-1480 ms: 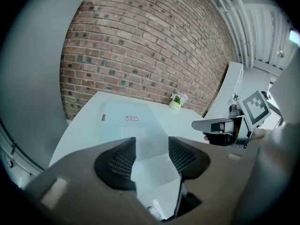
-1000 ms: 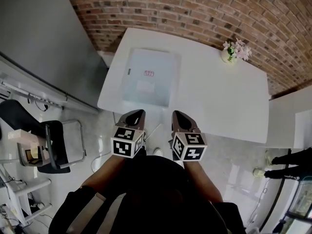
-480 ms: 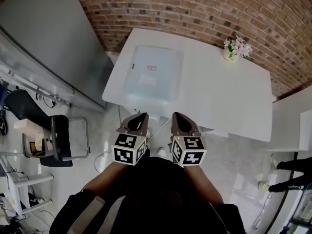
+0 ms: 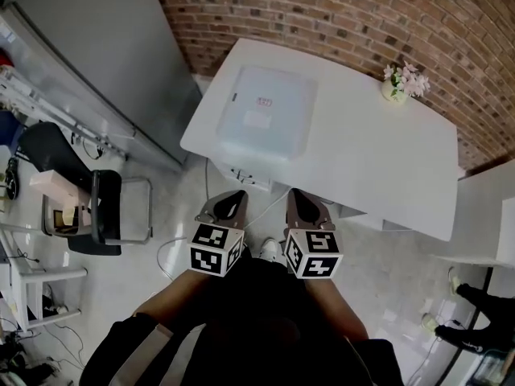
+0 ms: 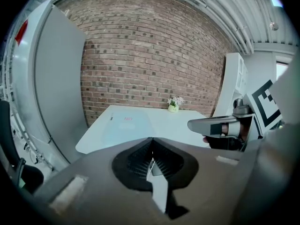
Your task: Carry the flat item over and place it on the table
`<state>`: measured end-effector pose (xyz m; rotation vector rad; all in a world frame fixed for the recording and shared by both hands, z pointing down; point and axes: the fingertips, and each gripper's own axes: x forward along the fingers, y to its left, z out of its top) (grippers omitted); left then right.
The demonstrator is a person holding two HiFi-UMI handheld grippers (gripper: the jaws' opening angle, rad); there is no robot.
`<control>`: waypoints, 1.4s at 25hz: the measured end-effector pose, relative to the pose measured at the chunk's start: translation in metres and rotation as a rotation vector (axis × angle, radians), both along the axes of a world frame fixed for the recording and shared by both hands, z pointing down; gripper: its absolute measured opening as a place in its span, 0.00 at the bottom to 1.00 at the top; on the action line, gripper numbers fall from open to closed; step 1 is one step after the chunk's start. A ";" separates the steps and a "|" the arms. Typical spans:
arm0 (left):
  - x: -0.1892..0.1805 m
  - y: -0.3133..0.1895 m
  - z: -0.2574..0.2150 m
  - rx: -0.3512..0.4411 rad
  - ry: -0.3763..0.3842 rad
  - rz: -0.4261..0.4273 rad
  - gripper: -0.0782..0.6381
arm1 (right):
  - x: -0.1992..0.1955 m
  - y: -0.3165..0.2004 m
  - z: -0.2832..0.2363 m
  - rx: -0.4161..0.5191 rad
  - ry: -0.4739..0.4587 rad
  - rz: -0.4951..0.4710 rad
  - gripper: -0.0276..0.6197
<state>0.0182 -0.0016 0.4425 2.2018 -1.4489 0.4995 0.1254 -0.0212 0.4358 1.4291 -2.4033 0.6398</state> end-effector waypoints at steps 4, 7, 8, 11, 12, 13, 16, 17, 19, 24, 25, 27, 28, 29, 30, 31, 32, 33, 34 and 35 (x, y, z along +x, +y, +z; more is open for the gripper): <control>-0.011 0.004 -0.005 0.008 -0.011 -0.017 0.11 | -0.010 0.003 -0.002 0.006 -0.004 -0.010 0.04; -0.018 0.006 -0.009 0.019 -0.014 -0.014 0.11 | -0.017 0.004 -0.005 0.013 -0.003 -0.006 0.04; -0.020 0.008 -0.011 0.023 -0.015 -0.012 0.11 | -0.020 0.005 -0.006 0.016 -0.004 -0.002 0.04; -0.030 0.012 -0.013 0.034 -0.013 -0.004 0.11 | -0.028 0.008 -0.007 0.020 -0.004 0.013 0.04; -0.034 0.014 -0.014 0.037 -0.012 0.001 0.11 | -0.032 0.011 -0.008 0.020 -0.003 0.020 0.04; -0.039 0.017 -0.015 0.038 -0.010 0.008 0.11 | -0.037 0.014 -0.009 0.021 -0.002 0.026 0.04; -0.054 0.025 -0.017 0.043 -0.002 0.025 0.11 | -0.053 0.026 -0.013 0.026 0.007 0.043 0.04; -0.060 0.027 -0.018 0.045 0.001 0.031 0.11 | -0.058 0.031 -0.014 0.027 0.010 0.049 0.04; -0.072 0.034 -0.021 0.055 0.005 0.044 0.11 | -0.070 0.041 -0.017 0.031 0.018 0.065 0.04; -0.099 0.050 -0.028 0.084 0.007 0.075 0.11 | -0.094 0.066 -0.023 0.048 0.044 0.115 0.04; -0.104 0.053 -0.029 0.087 0.006 0.079 0.11 | -0.098 0.072 -0.024 0.050 0.048 0.124 0.04; -0.113 0.061 -0.030 0.097 0.007 0.084 0.11 | -0.105 0.083 -0.026 0.056 0.057 0.137 0.04; -0.117 0.065 -0.031 0.102 0.009 0.087 0.11 | -0.109 0.088 -0.027 0.059 0.061 0.143 0.04; -0.121 0.069 -0.031 0.107 0.012 0.090 0.11 | -0.112 0.094 -0.027 0.062 0.065 0.148 0.04; -0.125 0.074 -0.032 0.112 0.016 0.093 0.11 | -0.116 0.101 -0.028 0.064 0.069 0.153 0.04; -0.128 0.078 -0.032 0.117 0.021 0.097 0.11 | -0.120 0.107 -0.028 0.065 0.072 0.157 0.04; -0.132 0.083 -0.033 0.121 0.024 0.100 0.11 | -0.123 0.113 -0.028 0.067 0.074 0.161 0.04; -0.135 0.087 -0.034 0.126 0.026 0.105 0.11 | -0.127 0.118 -0.029 0.068 0.075 0.165 0.04; -0.138 0.091 -0.035 0.131 0.029 0.109 0.11 | -0.130 0.123 -0.030 0.070 0.075 0.170 0.04; -0.141 0.095 -0.036 0.135 0.031 0.114 0.11 | -0.133 0.128 -0.032 0.072 0.075 0.174 0.04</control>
